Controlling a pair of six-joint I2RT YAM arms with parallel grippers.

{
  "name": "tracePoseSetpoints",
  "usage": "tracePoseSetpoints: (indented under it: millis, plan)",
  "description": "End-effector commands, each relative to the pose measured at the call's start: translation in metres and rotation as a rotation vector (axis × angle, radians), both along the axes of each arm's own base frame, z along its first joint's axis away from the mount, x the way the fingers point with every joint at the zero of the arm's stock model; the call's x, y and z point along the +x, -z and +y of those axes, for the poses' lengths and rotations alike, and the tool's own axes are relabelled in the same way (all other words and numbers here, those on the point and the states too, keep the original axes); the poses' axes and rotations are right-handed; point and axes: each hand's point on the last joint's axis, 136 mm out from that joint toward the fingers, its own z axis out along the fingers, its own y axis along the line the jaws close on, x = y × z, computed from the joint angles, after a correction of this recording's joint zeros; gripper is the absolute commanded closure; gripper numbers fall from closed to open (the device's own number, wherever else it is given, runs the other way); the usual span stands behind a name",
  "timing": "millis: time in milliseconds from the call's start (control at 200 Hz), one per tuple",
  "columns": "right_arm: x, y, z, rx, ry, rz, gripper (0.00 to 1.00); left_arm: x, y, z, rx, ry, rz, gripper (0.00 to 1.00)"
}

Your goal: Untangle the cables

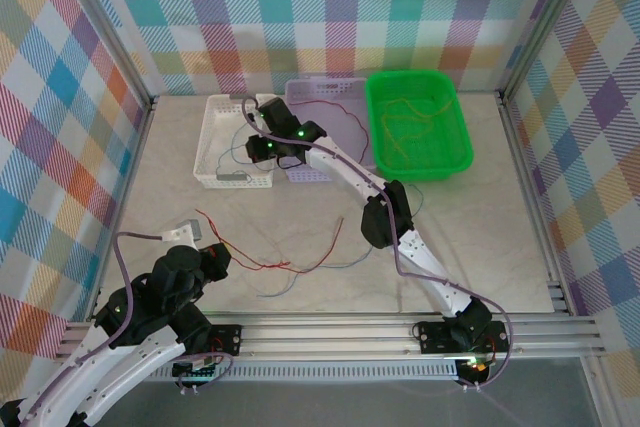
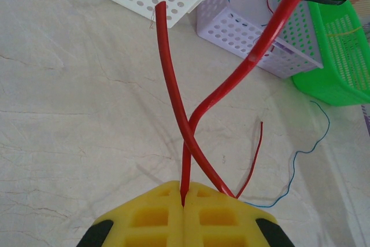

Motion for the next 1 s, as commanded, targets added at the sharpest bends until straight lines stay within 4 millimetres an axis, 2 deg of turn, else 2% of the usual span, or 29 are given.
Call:
tracePoseSetpoints:
  millis: [0, 45, 165, 270, 330, 515, 585, 690, 780, 885, 895, 905, 995]
  plan:
    - [0.006, -0.004, -0.006, -0.013, 0.031, -0.01, 0.96, 0.001, -0.01, -0.002, -0.034, 0.001, -0.026, 1.0]
    - [0.007, -0.002, -0.009, -0.024, 0.038, -0.007, 0.83, 0.001, -0.011, -0.002, -0.037, 0.003, -0.028, 1.0]
    - [0.001, -0.004, -0.01, -0.033, 0.009, 0.0, 0.59, 0.001, -0.011, -0.002, -0.044, 0.0, -0.027, 1.0]
    - [-0.002, -0.021, -0.012, -0.029, -0.005, -0.018, 0.38, 0.001, -0.012, -0.002, -0.046, 0.0, -0.028, 1.0]
    - [-0.003, -0.038, -0.015, -0.024, -0.006, -0.047, 0.31, 0.001, -0.012, -0.003, -0.048, 0.002, -0.027, 1.0]
    - [-0.006, -0.116, -0.027, 0.021, -0.006, -0.184, 0.22, 0.001, -0.015, -0.003, -0.056, 0.003, -0.032, 1.0]
    - [-0.014, -0.152, -0.033, 0.057, -0.019, -0.232, 0.2, 0.001, -0.016, -0.004, -0.058, 0.004, -0.034, 1.0]
    - [-0.03, -0.191, -0.048, 0.071, -0.033, -0.266, 0.19, 0.002, -0.022, -0.005, -0.064, 0.008, -0.046, 1.0]
    - [-0.049, -0.203, -0.063, 0.055, -0.054, -0.251, 0.2, 0.004, -0.031, -0.006, -0.056, 0.017, -0.062, 1.0]
    - [-0.081, -0.197, -0.081, 0.067, -0.098, -0.219, 0.2, 0.009, -0.043, -0.012, -0.051, 0.035, -0.081, 1.0]
    - [-0.084, -0.204, -0.083, 0.085, -0.101, -0.231, 0.2, 0.009, -0.044, -0.013, -0.051, 0.036, -0.084, 1.0]
    - [-0.088, -0.196, -0.086, 0.079, -0.106, -0.215, 0.2, 0.01, -0.045, -0.013, -0.051, 0.037, -0.086, 1.0]
    - [-0.124, -0.178, -0.105, 0.135, -0.151, -0.206, 0.18, 0.015, -0.054, -0.018, -0.041, 0.048, -0.101, 1.0]
